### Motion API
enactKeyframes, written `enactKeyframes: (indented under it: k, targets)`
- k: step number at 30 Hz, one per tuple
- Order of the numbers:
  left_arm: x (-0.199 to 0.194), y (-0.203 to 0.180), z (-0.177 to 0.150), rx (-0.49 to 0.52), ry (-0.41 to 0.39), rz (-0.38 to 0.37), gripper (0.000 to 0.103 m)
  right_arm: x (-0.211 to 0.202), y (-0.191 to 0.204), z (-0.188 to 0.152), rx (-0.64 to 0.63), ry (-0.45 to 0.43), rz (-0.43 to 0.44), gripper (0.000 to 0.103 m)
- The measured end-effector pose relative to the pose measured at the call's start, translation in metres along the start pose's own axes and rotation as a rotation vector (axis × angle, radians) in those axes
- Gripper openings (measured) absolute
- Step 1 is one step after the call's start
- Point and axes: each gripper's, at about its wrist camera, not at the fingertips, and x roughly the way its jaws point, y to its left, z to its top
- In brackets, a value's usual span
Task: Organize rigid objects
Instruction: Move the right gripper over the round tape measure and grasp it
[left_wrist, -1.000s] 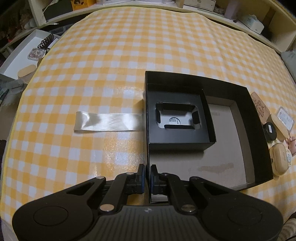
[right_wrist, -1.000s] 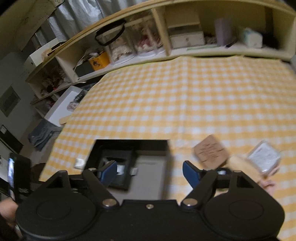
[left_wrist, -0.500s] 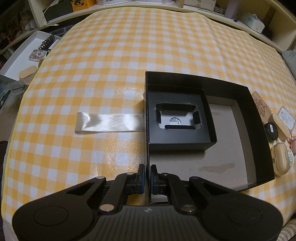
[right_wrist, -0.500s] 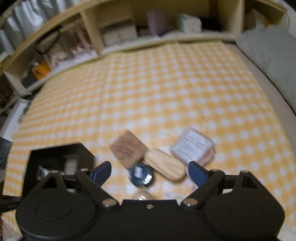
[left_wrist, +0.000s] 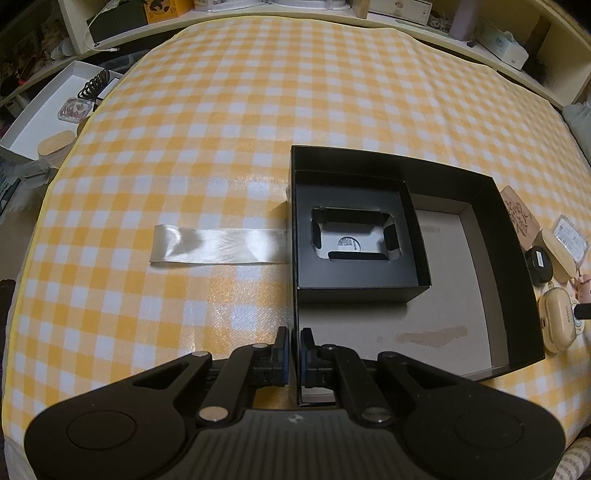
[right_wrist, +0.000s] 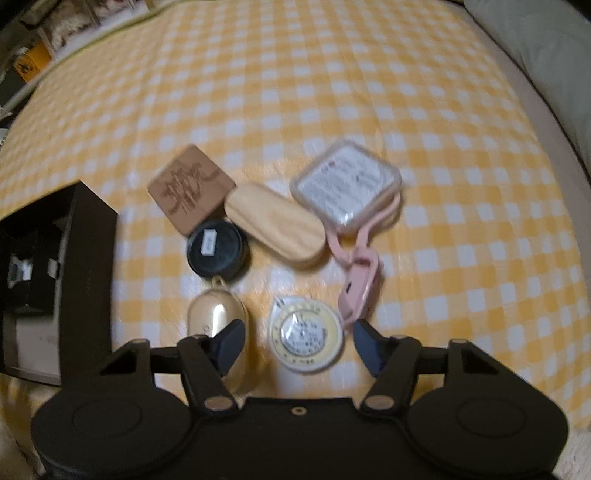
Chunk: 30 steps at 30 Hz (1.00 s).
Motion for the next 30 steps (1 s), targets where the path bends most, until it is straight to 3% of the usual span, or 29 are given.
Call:
enactKeyframes:
  k: [4,10,12,22,30]
  targets:
    - [0.000,0.000,0.000,0.001,0.000,0.001,0.006,0.010,-0.002,0.000,0.043,0.027,0.007,0.057]
    - [-0.001,0.001,0.001,0.002,0.000,0.002,0.006,0.014,-0.007,0.000,0.103,0.026,0.015,0.058]
    - [-0.001,0.000,0.000,0.001,-0.001,0.002,0.006,0.019,-0.008,0.000,0.105,0.040,0.008,0.051]
    - [-0.002,0.000,0.000,0.005,0.003,0.003,0.006,0.030,-0.008,0.002,0.110,0.068,0.016,0.055]
    - [-0.002,0.000,-0.001,0.005,0.003,0.003,0.006,0.018,-0.007,0.006,0.128,0.028,0.001,0.053]
